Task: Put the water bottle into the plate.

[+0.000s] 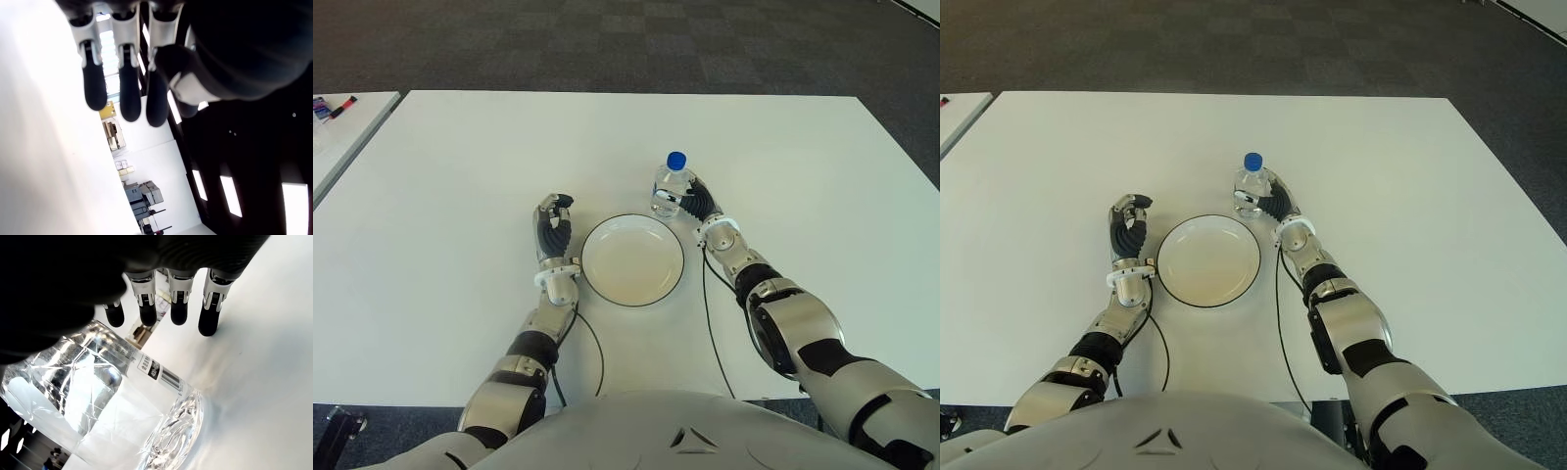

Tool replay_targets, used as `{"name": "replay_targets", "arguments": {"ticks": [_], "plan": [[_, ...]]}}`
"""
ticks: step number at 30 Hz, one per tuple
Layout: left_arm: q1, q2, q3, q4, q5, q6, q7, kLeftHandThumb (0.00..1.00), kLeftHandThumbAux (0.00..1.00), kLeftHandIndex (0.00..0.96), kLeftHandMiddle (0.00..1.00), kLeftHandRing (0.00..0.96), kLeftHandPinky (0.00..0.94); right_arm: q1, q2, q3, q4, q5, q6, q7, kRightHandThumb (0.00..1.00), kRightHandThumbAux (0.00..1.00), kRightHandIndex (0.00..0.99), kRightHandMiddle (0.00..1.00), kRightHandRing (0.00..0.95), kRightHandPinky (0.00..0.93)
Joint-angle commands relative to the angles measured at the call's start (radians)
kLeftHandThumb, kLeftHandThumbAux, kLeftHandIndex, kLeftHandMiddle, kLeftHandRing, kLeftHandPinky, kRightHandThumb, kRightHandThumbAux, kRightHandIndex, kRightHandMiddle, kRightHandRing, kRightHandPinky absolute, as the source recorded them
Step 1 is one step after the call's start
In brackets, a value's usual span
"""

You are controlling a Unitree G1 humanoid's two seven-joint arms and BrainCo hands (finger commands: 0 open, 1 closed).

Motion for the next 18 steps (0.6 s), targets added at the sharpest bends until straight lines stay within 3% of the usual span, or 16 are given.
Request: {"name": "replay_targets", "arguments": {"ticks": [1, 18], "plan": [[0.018, -0.004, -0.005, -0.012, 0.016, 0.029, 0.013, 0.845, 0.671, 0.453, 0.434, 0.401, 0.425, -0.006, 0.012, 0.018, 0.027, -0.017, 0.004, 0.023, 0.536, 0.379, 0.031, 0.013, 0.065, 0.214], [0.025, -0.002, -0.005, -0.035, 0.015, 0.052, 0.003, 0.845, 0.671, 0.466, 0.426, 0.39, 0.422, -0.017, 0.042, 0.014, 0.036, 0.008, -0.019, 0.072, 0.54, 0.378, 0.03, 0.0, 0.046, 0.184]]}}
